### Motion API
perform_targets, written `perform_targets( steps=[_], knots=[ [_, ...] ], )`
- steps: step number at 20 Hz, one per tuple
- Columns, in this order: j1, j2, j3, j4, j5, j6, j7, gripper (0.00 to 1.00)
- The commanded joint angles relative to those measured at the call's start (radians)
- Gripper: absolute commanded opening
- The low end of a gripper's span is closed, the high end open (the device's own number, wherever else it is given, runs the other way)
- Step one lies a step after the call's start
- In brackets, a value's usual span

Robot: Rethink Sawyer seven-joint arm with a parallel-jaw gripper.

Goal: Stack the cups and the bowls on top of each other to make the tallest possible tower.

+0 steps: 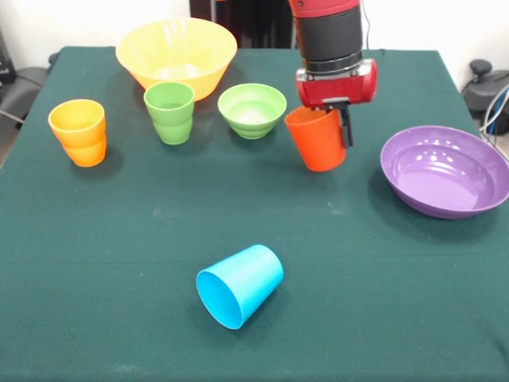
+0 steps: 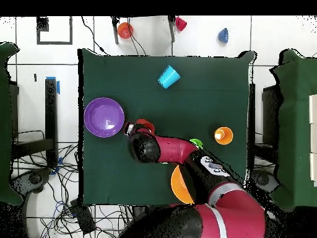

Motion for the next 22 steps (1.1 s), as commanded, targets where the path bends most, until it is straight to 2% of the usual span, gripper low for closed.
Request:
perform_targets(
  steps=[1, 7, 10, 15, 20, 22],
  knots=[
    [0.042, -0.043, 0.082, -0.115, 0.016, 0.189, 0.022, 0.00],
    [0.121, -0.032, 0.015, -0.181, 0.090, 0.203, 0.118, 0.00],
    [0.108, -0.018, 0.032, -0.226, 0.099, 0.220, 0.096, 0.00],
    [0.131, -0.027, 0.004, -0.308, 0.107, 0.300, 0.062, 0.00],
    [0.184, -0.023, -0.071, -0.333, 0.086, 0.322, 0.074, 0.00],
    [0.202, -0.020, -0.090, -0.303, 0.115, 0.301, 0.134, 0.00]
  ],
)
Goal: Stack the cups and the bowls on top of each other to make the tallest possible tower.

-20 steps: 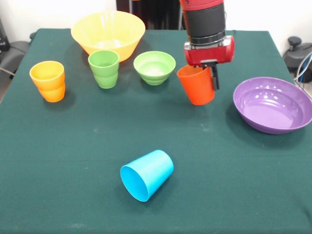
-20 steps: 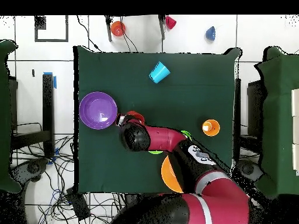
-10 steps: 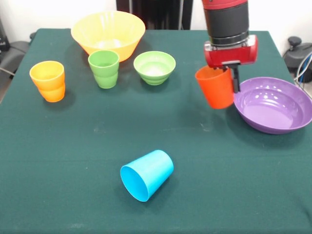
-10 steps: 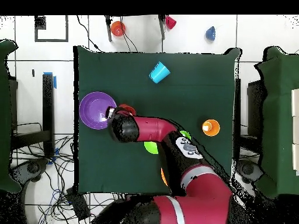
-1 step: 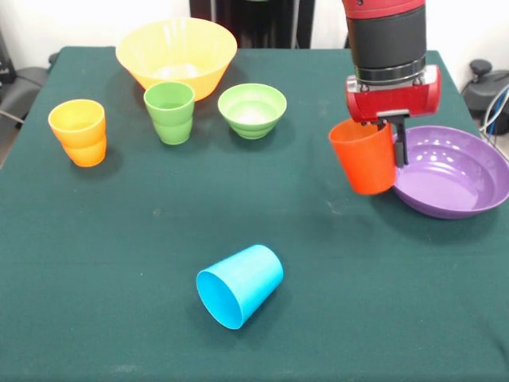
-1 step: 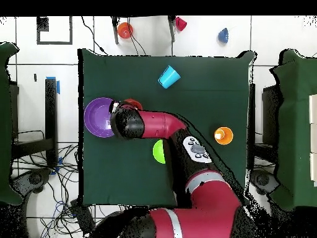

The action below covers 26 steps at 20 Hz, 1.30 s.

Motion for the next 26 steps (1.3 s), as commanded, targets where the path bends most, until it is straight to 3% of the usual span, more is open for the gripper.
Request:
perform_targets(
  steps=[1, 5, 10, 18, 26],
  knots=[
    [0.064, 0.011, -0.070, -0.056, 0.054, 0.089, 0.163, 0.00],
    [0.107, -0.035, -0.096, 0.022, 0.102, 0.062, 0.233, 0.00],
    [0.115, -0.056, -0.080, 0.103, 0.153, -0.007, 0.269, 0.00],
    [0.168, -0.071, -0.147, 0.153, 0.168, -0.028, 0.295, 0.00],
    [0.154, -0.033, -0.113, 0.221, 0.168, -0.129, 0.363, 0.00]
  ],
)
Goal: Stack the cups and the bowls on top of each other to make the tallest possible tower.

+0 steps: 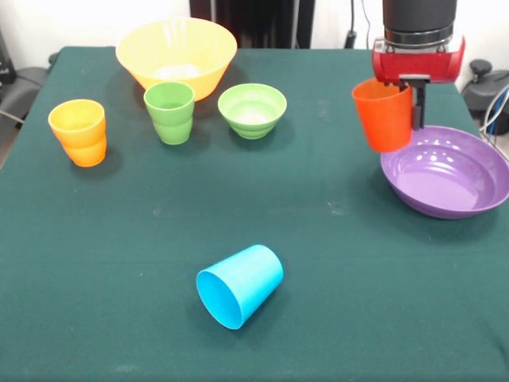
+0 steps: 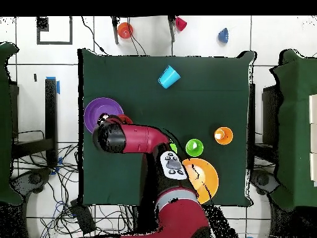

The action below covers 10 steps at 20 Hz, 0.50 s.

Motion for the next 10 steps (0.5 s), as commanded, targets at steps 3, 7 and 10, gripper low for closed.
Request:
perform_targets(
  steps=[3, 7, 10],
  knots=[
    [-0.010, 0.064, 0.029, 0.116, 0.037, -0.178, 0.260, 0.00],
    [-0.020, 0.081, 0.055, 0.141, 0.041, -0.237, 0.295, 0.00],
    [0.009, 0.065, 0.025, 0.130, 0.031, -0.210, 0.264, 0.00]
  ],
)
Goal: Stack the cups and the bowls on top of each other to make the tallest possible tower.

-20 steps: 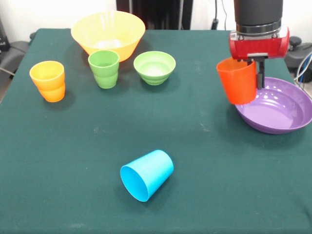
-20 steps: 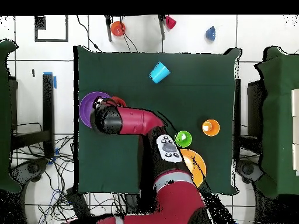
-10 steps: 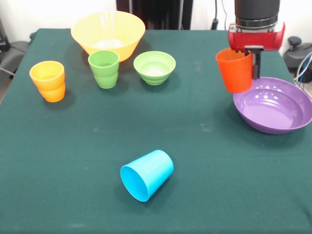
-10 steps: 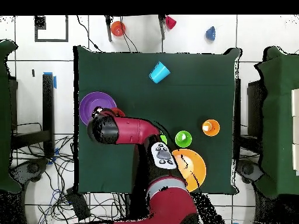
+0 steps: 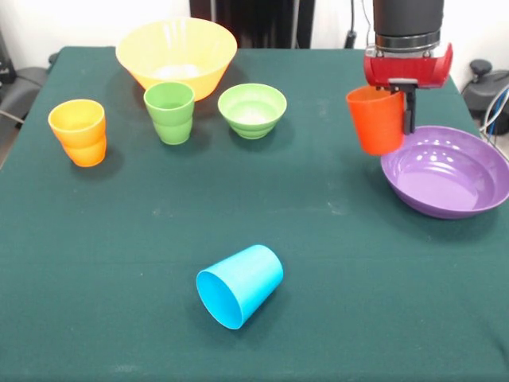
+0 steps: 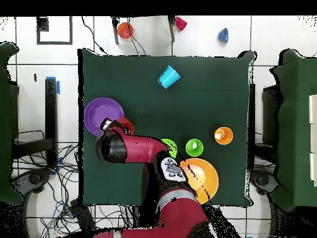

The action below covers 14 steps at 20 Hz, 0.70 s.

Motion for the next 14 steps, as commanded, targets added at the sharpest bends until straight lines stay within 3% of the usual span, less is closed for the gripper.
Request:
perform_targets(
  steps=[1, 6, 9, 14],
  knots=[
    [0.049, 0.026, -0.017, 0.029, 0.021, 0.013, 0.153, 0.00],
    [0.101, 0.041, -0.083, -0.004, 0.019, 0.040, 0.133, 0.00],
    [0.161, 0.053, -0.139, -0.058, -0.020, 0.068, 0.068, 0.00],
    [0.169, 0.096, -0.157, -0.094, -0.021, 0.056, 0.060, 0.00]
  ],
)
